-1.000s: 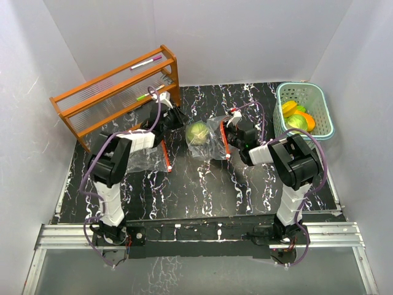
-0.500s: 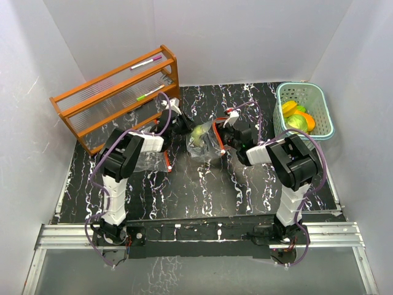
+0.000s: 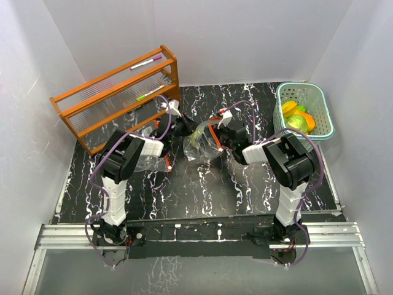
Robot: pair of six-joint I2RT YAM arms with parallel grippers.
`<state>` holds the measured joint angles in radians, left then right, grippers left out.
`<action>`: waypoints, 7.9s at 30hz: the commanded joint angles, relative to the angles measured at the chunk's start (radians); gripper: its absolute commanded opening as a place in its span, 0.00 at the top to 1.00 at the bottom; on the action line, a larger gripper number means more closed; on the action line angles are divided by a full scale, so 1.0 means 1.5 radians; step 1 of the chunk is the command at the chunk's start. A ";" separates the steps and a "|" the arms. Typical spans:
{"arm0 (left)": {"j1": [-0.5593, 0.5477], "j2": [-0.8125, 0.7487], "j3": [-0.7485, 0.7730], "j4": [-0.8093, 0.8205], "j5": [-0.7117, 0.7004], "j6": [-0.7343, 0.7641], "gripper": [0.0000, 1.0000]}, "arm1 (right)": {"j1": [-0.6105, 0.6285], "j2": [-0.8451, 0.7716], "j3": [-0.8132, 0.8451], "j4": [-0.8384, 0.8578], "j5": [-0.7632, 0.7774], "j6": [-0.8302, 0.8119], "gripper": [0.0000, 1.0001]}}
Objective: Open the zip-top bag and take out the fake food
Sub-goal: Pick up the fake vegetable from the zipper food storage bag, then place the fake vegetable in the bin, then reset both arms
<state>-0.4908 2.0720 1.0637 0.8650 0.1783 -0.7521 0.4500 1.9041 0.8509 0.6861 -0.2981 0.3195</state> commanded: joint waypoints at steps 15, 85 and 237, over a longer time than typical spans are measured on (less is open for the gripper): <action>0.030 -0.031 -0.117 0.054 0.142 -0.121 1.00 | 0.000 -0.111 -0.009 -0.100 0.016 -0.007 0.83; -0.093 -0.033 -0.040 0.074 0.053 -0.108 0.03 | -0.137 -0.534 0.153 -0.827 -0.120 -0.133 0.92; 0.238 -0.424 -0.438 -0.009 -0.336 0.495 0.09 | -0.250 -0.212 -0.442 0.409 0.267 -0.219 0.02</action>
<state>-0.1543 1.4532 0.4221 0.8127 -0.3405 -0.0700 0.0750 1.5913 0.1741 1.2327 0.0837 0.0044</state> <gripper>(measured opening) 0.912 0.982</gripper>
